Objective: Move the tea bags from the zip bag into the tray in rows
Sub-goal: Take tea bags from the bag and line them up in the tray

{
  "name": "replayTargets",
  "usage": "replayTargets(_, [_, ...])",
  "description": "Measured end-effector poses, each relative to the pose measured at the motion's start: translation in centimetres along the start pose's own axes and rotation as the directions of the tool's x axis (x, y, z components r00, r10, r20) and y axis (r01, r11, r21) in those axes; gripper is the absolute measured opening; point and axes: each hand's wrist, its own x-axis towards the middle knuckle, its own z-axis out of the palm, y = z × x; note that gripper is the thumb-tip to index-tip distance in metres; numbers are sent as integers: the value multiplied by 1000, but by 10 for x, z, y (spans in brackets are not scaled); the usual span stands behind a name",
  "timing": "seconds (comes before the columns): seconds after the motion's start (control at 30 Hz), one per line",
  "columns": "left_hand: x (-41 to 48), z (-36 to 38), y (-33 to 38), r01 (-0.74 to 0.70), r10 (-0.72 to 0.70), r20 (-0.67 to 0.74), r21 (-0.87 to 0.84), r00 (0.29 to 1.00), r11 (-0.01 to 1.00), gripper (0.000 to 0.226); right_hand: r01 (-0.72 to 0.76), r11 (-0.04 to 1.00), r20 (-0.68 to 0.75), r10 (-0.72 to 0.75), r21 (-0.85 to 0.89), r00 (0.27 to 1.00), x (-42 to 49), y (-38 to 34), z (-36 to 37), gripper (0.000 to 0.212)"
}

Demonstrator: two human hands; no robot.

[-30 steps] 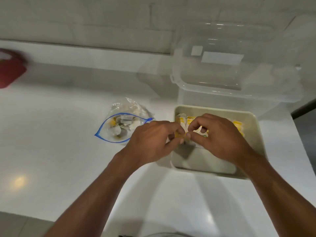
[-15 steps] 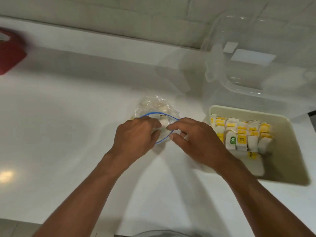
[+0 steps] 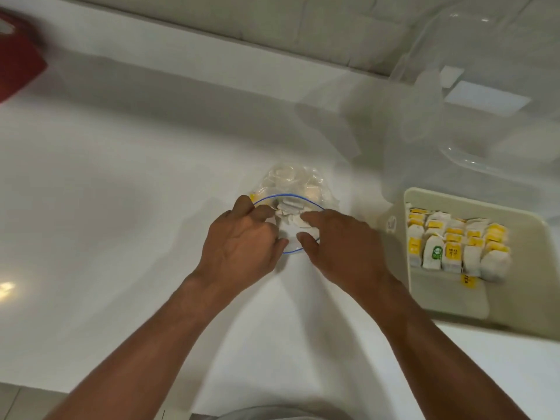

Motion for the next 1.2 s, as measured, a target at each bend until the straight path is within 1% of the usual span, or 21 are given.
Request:
replayTargets(0.1, [9,-7,3,51,-51,3,-2,999,999,21,39,990,-24,-36,139,999,16,-15,-5,39])
replayTargets(0.17, [17,-9,3,103,-103,4,-1,995,995,13,13,986,-44,-6,167,999,27,-20,-4,37])
replayTargets(0.23, [26,-8,3,156,-156,5,-9,988,988,7,-28,993,-51,34,111,998,35,-21,1,35])
replayTargets(0.33, [35,-3,4,188,-189,2,46,982,981,16,-87,996,-90,89,32,992,45,-20,8,33])
replayTargets(0.43, [33,3,4,197,-200,27,97,979,976,15,-128,990,-133,118,-63,984,52,-17,15,29])
replayTargets(0.57, [27,6,6,215,-216,6,68,976,974,8,-134,990,-125,127,-50,984,57,-11,19,30])
replayTargets(0.63, [24,2,6,233,-234,-22,-20,972,972,7,-116,993,-123,112,-26,986,55,-8,20,32])
replayTargets(0.7, [21,-6,5,277,-277,21,-131,961,952,14,-104,992,-161,115,76,980,50,-5,18,31])
replayTargets(0.73, [20,-10,5,303,-299,49,-185,953,935,18,-103,979,-187,136,176,973,45,-4,15,29])
replayTargets(0.8, [17,-17,4,359,-351,82,-299,933,884,24,-106,909,-212,205,403,955,35,-1,6,23])
replayTargets(0.87, [14,-22,6,430,-417,133,-440,899,788,27,-129,814,-166,266,567,950,25,3,-2,16])
replayTargets(0.9, [13,-24,9,465,-445,168,-502,880,729,30,-147,744,-114,288,651,951,20,5,-7,14])
replayTargets(0.97, [12,-28,16,514,-467,251,-610,848,604,35,-154,538,-7,284,829,959,8,6,-15,7])
replayTargets(1.0, [12,-30,20,525,-459,300,-679,836,513,36,-148,440,28,269,886,963,1,6,-18,4])
replayTargets(1.03, [13,-33,25,532,-429,364,-753,827,387,36,-141,368,44,260,919,965,-6,6,-21,4])
replayTargets(1.07, [13,-36,30,545,-379,439,-803,815,240,33,-127,325,44,252,937,967,-13,7,-21,6])
replayTargets(1.1, [14,-40,35,559,-321,504,-822,802,105,27,-107,308,31,242,945,970,-19,7,-21,9])
replayTargets(1.13, [15,-43,38,568,-280,544,-823,791,6,23,-84,329,6,232,940,973,-24,8,-18,12])
replayTargets(1.2, [15,-44,42,568,-240,573,-817,783,-98,20,-48,429,-56,226,902,972,-29,10,-12,19])
